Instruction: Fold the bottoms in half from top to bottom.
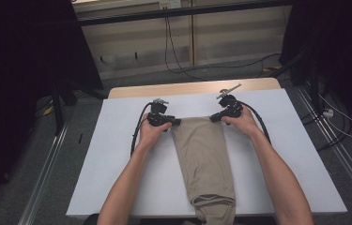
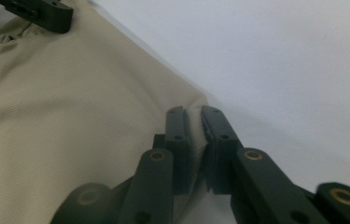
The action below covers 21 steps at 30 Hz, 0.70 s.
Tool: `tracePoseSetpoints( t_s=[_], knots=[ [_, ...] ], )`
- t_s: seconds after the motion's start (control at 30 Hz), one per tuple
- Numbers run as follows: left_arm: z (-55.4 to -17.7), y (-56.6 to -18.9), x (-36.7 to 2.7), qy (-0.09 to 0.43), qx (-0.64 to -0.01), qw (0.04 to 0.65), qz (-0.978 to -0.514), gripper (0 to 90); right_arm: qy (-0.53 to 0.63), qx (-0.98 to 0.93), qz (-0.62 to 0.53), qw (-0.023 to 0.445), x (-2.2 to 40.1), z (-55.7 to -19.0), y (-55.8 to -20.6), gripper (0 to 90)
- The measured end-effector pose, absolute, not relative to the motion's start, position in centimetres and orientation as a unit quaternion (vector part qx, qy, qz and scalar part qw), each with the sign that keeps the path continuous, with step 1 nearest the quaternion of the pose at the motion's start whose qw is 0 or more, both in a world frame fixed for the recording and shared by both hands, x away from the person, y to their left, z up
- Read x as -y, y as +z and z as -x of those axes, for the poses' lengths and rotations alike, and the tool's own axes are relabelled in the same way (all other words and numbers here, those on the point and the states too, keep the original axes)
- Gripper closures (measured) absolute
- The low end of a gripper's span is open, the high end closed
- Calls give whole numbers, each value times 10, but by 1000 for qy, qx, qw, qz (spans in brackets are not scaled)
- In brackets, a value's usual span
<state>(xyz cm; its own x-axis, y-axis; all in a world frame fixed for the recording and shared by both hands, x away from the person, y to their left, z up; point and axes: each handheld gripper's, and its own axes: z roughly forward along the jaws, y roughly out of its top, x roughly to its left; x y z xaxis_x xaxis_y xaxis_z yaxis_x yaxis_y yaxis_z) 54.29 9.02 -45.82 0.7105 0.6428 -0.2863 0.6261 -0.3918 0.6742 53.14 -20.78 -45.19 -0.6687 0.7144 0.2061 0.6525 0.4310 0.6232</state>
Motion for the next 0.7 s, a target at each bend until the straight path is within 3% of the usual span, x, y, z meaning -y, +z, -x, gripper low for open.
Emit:
tracePoseSetpoints(
  t_s=[0.03, 0.13, 0.33, 0.7],
  knots=[
    [-541, -459, -89, -1, -371, 399, -838, 774, 348, -845, -404, 45, 208, -531, -452, 848],
    [-536, -459, -89, 5, -375, 418, -827, 827, 356, -839, -409, 50, 210, -528, -450, 858],
    [-539, -439, -102, 22, -388, 471, -792, 845, 403, -811, -418, 78, 220, -518, -434, 869],
    [-554, -349, -98, 114, -374, 509, -767, 847, 472, -755, -427, 156, 226, -526, -362, 871]
  ],
)
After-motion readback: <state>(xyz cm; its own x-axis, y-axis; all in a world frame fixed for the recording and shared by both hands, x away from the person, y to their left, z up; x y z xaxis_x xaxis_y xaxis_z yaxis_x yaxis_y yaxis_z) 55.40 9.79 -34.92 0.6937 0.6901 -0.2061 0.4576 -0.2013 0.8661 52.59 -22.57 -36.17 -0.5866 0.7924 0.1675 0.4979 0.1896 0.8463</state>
